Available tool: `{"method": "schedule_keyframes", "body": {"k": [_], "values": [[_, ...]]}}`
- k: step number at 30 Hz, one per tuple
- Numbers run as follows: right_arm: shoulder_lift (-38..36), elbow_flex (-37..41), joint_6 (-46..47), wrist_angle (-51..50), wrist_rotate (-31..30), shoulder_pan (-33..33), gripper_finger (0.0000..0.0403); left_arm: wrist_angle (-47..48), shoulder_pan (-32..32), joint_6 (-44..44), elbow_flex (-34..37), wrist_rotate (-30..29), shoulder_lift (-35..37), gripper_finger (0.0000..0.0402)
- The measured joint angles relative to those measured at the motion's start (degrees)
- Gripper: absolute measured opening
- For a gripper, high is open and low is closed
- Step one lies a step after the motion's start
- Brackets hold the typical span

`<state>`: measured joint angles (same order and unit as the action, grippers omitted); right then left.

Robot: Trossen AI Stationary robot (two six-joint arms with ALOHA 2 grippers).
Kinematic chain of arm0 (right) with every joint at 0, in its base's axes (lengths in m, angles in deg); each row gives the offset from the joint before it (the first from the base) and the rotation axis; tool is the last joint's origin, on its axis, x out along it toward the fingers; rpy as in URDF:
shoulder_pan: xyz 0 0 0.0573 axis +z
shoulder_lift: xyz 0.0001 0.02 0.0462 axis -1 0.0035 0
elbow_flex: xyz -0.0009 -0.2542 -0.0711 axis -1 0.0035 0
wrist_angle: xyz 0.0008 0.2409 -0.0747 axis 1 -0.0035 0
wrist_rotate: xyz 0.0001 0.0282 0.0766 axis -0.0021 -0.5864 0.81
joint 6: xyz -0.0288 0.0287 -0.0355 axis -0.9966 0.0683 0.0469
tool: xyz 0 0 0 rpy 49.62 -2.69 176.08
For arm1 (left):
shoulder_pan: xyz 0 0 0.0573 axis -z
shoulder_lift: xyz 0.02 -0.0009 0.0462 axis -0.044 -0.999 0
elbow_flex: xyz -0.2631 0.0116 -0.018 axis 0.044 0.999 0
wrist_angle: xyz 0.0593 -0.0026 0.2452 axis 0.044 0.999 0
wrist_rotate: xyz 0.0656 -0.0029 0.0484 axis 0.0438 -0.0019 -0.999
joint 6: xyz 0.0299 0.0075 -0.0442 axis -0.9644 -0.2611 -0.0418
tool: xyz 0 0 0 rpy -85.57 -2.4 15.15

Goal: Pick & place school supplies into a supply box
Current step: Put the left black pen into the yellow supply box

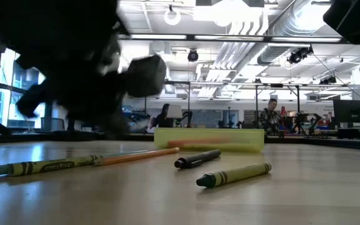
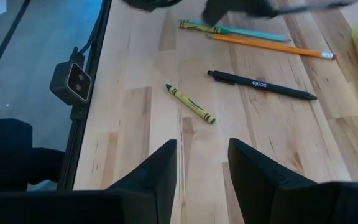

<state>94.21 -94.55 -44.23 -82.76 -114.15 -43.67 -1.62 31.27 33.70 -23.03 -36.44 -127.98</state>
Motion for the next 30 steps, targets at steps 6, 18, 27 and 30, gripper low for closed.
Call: {"method": "schedule_keyframes", "body": {"k": [6, 18, 27, 30], "values": [[0.0, 0.0, -1.2, 0.4, 0.0, 0.0, 0.0123, -0.7, -5.1, -15.6, -4.3, -4.8, 3.3, 0.0035], [0.0, 0.0, -1.7, 0.5, -0.2, 0.0, 0.0123, -30.3, -27.9, -67.7, -10.5, 19.9, 4.1, 0.004], [0.0, 0.0, -2.8, 0.7, -0.2, 0.0, 0.0123, -25.8, -35.1, -82.1, -10.4, 37.4, 4.1, 0.0039], [0.0, 0.0, -3.6, 0.7, -0.5, 0.0, 0.0123, -24.1, -35.0, -86.8, -10.4, 39.0, 4.1, 0.0045]]}}
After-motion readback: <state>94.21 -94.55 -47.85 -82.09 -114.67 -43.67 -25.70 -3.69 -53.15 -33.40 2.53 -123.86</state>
